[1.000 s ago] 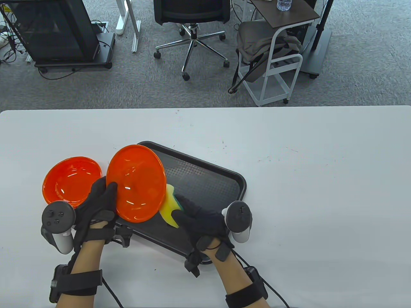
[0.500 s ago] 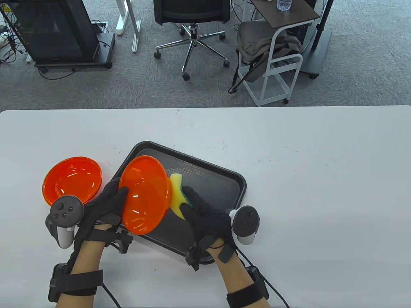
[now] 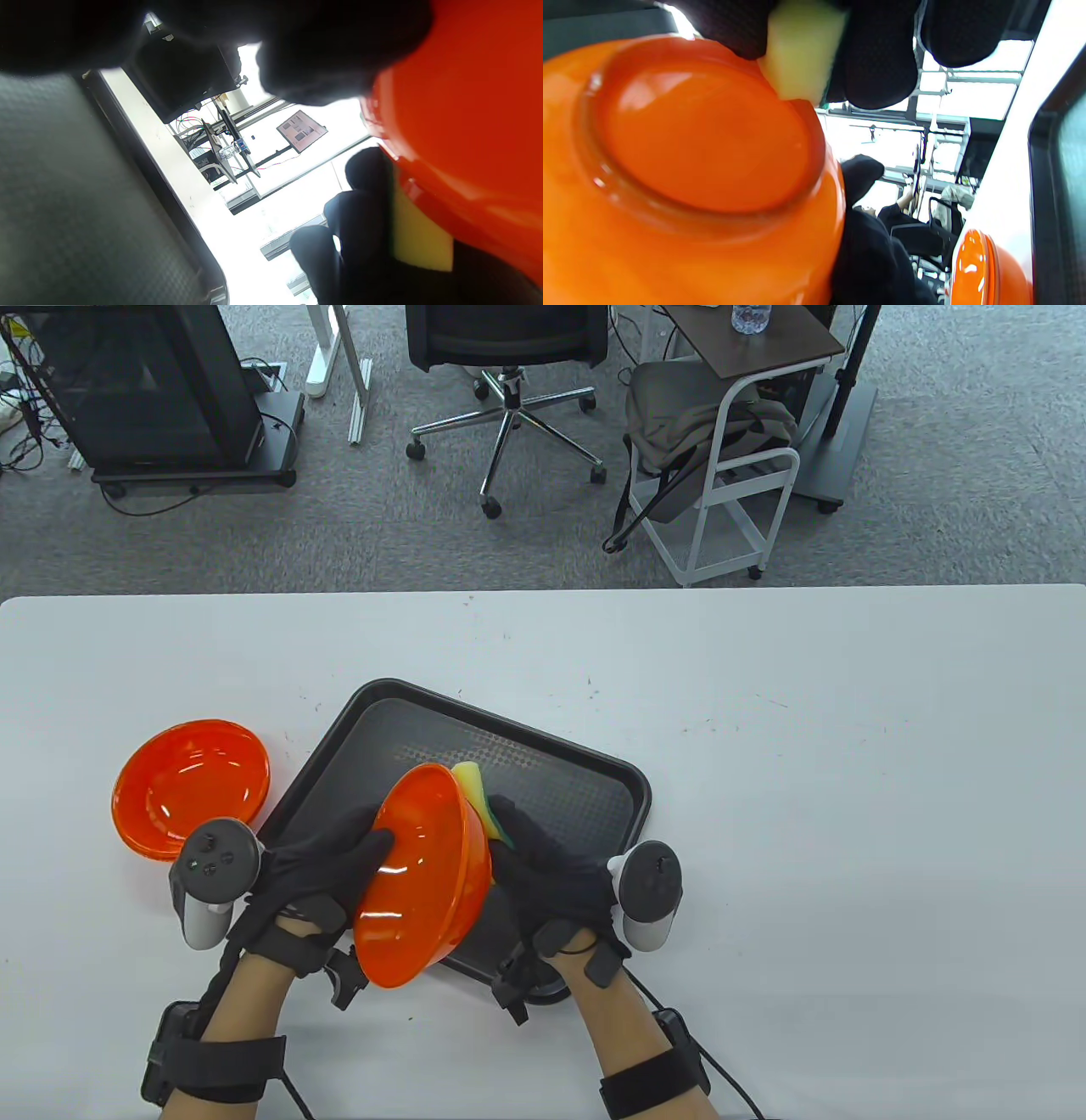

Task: Wipe bowl with sponge

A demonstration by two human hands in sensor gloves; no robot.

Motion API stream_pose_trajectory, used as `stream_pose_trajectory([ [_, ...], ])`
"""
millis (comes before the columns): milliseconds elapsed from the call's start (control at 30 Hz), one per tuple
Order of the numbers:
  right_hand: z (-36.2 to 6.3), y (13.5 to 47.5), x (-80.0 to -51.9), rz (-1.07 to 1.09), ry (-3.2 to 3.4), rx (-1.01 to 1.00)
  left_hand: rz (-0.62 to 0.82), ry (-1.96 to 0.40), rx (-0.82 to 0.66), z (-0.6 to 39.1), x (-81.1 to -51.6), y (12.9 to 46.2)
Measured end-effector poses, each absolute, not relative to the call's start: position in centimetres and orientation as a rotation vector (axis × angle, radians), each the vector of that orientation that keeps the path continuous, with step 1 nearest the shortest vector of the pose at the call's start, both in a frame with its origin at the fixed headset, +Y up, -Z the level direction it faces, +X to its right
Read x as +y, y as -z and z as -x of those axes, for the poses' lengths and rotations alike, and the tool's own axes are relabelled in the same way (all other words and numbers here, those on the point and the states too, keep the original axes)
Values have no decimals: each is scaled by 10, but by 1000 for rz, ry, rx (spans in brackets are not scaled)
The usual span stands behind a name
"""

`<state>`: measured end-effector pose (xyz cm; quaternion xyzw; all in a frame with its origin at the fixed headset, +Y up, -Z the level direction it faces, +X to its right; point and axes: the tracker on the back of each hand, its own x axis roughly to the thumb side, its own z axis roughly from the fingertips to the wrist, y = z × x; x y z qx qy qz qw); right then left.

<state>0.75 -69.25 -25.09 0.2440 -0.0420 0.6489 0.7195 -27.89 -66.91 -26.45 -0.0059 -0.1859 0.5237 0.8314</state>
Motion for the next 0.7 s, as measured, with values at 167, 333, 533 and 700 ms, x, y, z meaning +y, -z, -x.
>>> stream_pose_trajectory([
  [167,-3,253,-696,-557,-1422,-10,-54,-1161,-415,277,-668,262],
  [333,12,251,-702,-589,-1405,110,-113,-1242,-357,276,-670,261],
  [533,24,246,-698,-639,-1479,122,-246,-1222,-223,295,-665,259],
  [700,24,244,-693,-671,-1550,77,-301,-1183,-124,310,-664,259],
])
